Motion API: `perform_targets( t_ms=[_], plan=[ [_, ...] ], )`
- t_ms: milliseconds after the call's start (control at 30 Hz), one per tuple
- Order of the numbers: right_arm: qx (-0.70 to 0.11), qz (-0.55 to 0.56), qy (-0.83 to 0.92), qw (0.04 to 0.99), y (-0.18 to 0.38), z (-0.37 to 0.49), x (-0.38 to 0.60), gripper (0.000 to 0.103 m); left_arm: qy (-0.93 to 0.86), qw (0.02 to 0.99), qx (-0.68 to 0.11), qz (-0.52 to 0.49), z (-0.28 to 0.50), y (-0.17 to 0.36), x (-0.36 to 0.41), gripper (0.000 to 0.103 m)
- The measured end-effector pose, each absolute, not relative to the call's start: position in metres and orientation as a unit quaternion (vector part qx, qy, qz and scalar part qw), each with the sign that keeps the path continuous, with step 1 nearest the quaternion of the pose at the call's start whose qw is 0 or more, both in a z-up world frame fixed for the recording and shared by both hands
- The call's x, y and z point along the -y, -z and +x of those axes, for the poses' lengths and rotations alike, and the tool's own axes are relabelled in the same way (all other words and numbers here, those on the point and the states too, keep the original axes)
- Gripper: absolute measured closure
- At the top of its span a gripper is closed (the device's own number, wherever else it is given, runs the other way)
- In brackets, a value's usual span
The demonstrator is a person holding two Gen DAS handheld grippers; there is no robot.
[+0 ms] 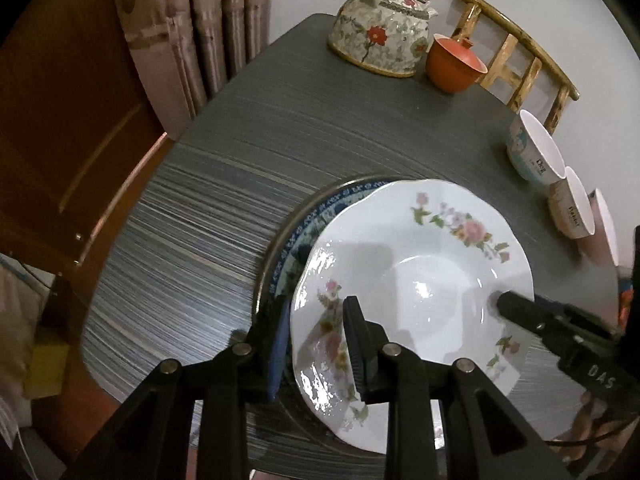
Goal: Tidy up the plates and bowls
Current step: 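Carry the floral plate with both tools over the blue-and-white plates and lower it, then open both tools and release the floral plate on the stack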
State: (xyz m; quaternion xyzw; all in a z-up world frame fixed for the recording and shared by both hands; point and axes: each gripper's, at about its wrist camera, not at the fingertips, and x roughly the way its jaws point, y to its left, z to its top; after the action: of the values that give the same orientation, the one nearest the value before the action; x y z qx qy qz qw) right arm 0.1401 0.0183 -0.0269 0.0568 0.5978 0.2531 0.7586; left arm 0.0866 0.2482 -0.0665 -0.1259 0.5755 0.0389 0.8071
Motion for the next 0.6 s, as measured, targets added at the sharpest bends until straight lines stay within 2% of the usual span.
perform_targets(
  t_ms=[133, 200, 600],
  plan=[
    [-0.599, 0.041, -0.25, 0.76, 0.024, 0.141, -0.021, 0.072, -0.041, 0.808, -0.573, -0.13, 0.086, 0.065, -0.25, 0.076],
    [-0.598, 0.03, -0.246, 0.762, 0.024, 0.14, -0.022, 0.067, -0.04, 0.809, -0.571, -0.13, 0.085, 0.063, -0.25, 0.076],
    [-0.583, 0.022, -0.254, 0.772, 0.009, 0.136, -0.024, 0.063, -0.067, 0.824, -0.553, -0.102, 0.077, 0.051, -0.245, 0.076]
  ],
)
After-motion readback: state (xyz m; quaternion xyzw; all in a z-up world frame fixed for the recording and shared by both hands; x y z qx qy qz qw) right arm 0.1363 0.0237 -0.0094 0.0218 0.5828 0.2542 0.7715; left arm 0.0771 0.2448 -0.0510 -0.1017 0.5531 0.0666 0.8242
